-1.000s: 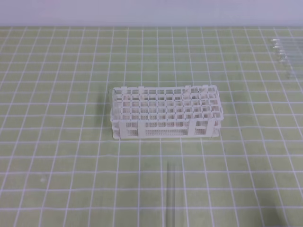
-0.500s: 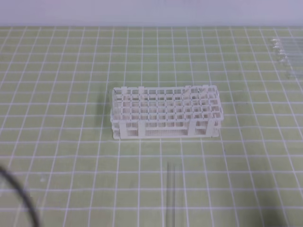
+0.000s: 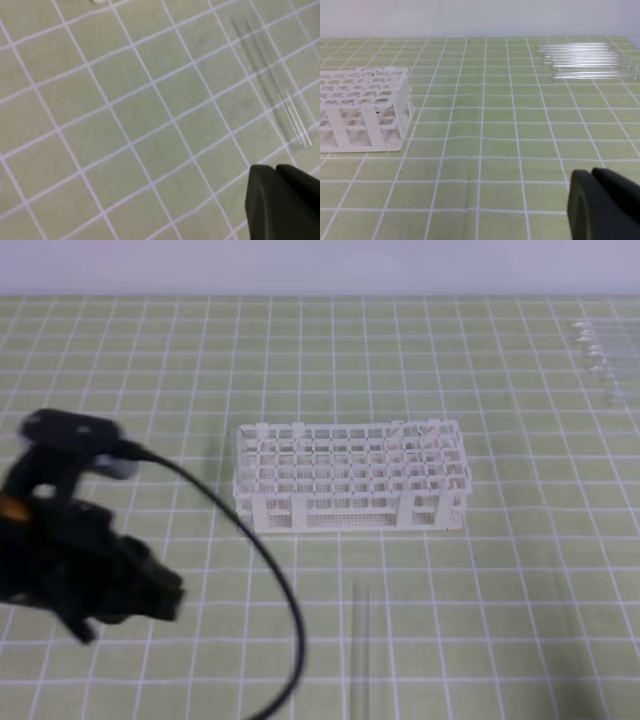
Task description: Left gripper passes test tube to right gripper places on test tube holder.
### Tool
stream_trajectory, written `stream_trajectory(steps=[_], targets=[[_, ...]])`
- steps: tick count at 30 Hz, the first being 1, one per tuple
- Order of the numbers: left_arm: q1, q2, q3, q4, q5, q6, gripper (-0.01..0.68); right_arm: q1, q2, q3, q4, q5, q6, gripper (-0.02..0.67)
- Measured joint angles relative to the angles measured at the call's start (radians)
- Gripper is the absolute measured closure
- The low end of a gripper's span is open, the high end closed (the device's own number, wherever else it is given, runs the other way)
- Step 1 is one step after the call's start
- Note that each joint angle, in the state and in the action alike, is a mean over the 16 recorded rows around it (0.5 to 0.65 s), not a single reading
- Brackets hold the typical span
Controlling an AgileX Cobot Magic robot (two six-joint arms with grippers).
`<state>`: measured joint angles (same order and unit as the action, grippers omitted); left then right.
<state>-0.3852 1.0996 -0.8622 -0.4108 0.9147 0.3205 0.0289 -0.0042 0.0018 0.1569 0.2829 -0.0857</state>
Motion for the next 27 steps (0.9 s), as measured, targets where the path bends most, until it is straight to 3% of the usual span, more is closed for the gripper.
stream_trajectory(steps=[8,14,21,27], targets=[[-0.29,0.221,-0.129,0.228,-0.042,-0.205,0.675,0.0,0.0,0.0,0.0,0.0,0.0,0.666],[-0.439,0.401,-0.229,0.296,-0.042,-0.333,0.675,0.0,0.0,0.0,0.0,0.0,0.0,0.666],[-0.505,0.579,-0.314,0.291,-0.02,-0.478,0.661,0.0,0.0,0.0,0.0,0.0,0.0,0.666],[-0.513,0.669,-0.346,0.25,-0.013,-0.578,0.564,0.0,0.001,0.0,0.0,0.0,0.0,0.666]])
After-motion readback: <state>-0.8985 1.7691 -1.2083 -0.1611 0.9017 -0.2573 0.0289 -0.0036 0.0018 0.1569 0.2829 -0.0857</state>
